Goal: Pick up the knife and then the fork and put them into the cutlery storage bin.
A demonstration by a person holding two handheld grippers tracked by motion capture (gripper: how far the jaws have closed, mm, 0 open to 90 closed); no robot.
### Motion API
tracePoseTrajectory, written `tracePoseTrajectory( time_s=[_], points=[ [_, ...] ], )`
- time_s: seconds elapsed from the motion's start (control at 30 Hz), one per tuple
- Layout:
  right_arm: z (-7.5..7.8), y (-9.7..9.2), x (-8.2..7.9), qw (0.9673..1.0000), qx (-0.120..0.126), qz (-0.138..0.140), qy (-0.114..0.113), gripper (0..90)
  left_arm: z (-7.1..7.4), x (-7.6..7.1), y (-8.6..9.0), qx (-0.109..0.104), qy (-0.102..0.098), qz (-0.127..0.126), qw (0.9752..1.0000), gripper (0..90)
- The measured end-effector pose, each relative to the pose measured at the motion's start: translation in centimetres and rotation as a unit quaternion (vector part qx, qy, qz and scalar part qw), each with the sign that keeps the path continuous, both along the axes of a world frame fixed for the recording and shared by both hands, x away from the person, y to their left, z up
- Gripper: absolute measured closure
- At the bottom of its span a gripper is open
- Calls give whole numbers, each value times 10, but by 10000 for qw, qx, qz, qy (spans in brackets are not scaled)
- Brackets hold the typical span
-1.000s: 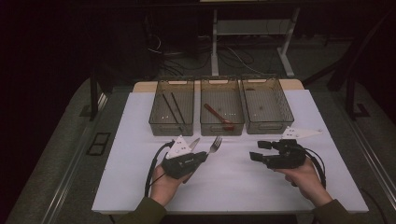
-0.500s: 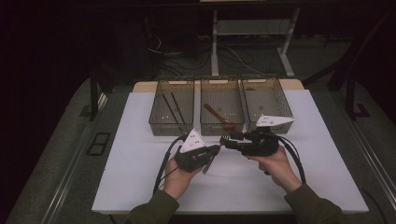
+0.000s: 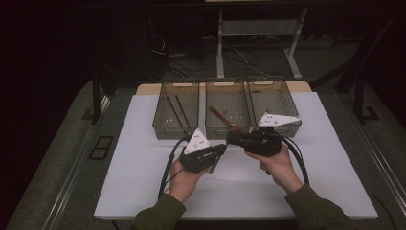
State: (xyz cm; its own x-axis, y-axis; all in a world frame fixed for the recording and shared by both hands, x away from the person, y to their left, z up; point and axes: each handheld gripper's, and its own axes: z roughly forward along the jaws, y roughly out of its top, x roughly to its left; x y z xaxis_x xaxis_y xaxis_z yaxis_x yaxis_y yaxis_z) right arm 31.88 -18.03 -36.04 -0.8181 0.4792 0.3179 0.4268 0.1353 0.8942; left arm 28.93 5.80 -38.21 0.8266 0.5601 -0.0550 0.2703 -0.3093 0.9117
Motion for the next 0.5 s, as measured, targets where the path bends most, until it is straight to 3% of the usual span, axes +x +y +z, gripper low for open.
tracePoseTrajectory(
  time_s=[0.1, 0.33, 0.5],
  points=[
    [2, 0, 0, 9996, -176, -136, -162, 847, 0, 1, 2, -161, 47, -14, 9999, 838],
    [2, -11, 10, 9985, -407, -282, -225, 860, -3, 3, 17, -38, 120, 41, 9999, 617],
    [6, -35, 22, 9970, -535, -525, -214, 860, -11, 4, 36, 151, 198, -55, 9997, 538]
  ],
)
